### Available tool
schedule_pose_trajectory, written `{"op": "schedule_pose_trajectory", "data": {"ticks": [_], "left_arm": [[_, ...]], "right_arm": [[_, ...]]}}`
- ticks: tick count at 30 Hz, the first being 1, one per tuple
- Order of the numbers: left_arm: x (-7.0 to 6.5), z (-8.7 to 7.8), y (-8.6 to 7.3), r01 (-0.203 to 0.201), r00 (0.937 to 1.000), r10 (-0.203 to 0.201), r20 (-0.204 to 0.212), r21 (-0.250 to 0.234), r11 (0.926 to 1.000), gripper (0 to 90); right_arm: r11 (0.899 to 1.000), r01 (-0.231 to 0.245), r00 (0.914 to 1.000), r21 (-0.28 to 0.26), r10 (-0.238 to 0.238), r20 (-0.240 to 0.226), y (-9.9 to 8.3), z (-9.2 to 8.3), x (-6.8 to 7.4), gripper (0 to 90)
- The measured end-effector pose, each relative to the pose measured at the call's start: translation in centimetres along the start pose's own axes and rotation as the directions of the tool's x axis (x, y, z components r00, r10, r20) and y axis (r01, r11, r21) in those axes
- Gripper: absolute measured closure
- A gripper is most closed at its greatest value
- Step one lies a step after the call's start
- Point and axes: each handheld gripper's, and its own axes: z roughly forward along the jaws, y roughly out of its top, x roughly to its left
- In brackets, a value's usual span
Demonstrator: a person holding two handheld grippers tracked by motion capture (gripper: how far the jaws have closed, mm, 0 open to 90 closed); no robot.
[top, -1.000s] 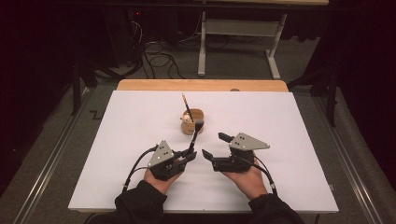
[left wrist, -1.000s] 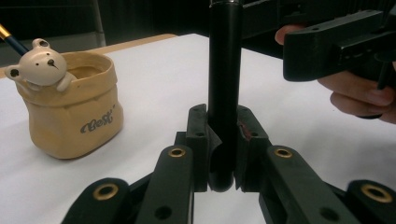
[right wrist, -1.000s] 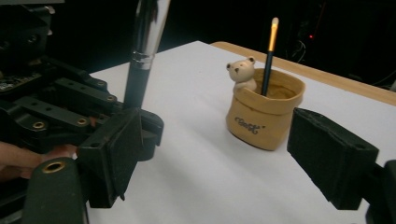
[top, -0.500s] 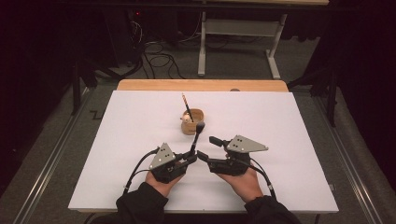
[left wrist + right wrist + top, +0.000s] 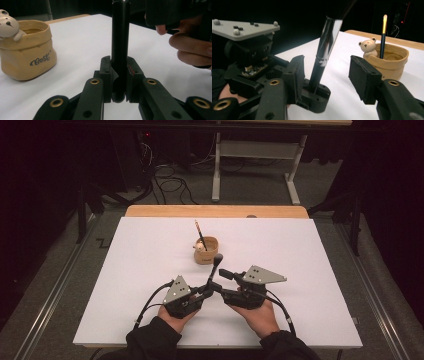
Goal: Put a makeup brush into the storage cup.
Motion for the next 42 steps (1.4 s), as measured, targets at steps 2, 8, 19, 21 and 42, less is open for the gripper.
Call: {"op": "schedule_pose_trajectory", "data": {"ticks": [2, 8, 19, 21, 42], "left_arm": [[-0.11, 0.05, -0.02, -0.002, 1.0, 0.002, 0.003, 0.002, 1.0, 79.0], [-0.36, 0.28, -0.13, -0.01, 0.9999, 0.01, 0.011, 0.011, 0.9999, 79.0], [-0.74, 0.51, -0.27, -0.02, 0.9996, 0.02, 0.019, 0.02, 0.9996, 79.0], [-0.75, 0.51, -0.27, -0.019, 0.9996, 0.019, 0.019, 0.019, 0.9996, 79.0], [-0.85, 0.59, -0.23, -0.023, 0.9996, 0.023, 0.016, 0.028, 0.9993, 77.9]], "right_arm": [[1.0, 0.0, 1.0, -0.005, 0.0, -0.003, 0.03, -0.02, 0.02, 50.4], [1.0, -0.012, 0.9999, -0.014, 0.012, -0.007, 0.06, 0.02, 0.03, 55.2], [0.997, -0.075, 0.9962, -0.032, 0.073, -0.048, -0.08, 0.15, -0.3, 67.4], [0.996, -0.081, 0.9956, -0.034, 0.08, -0.05, -0.1, 0.14, -0.4, 69.1], [0.995, -0.098, 0.9915, -0.036, 0.094, -0.089, -0.25, 0.05, -0.48, 78.9]]}}
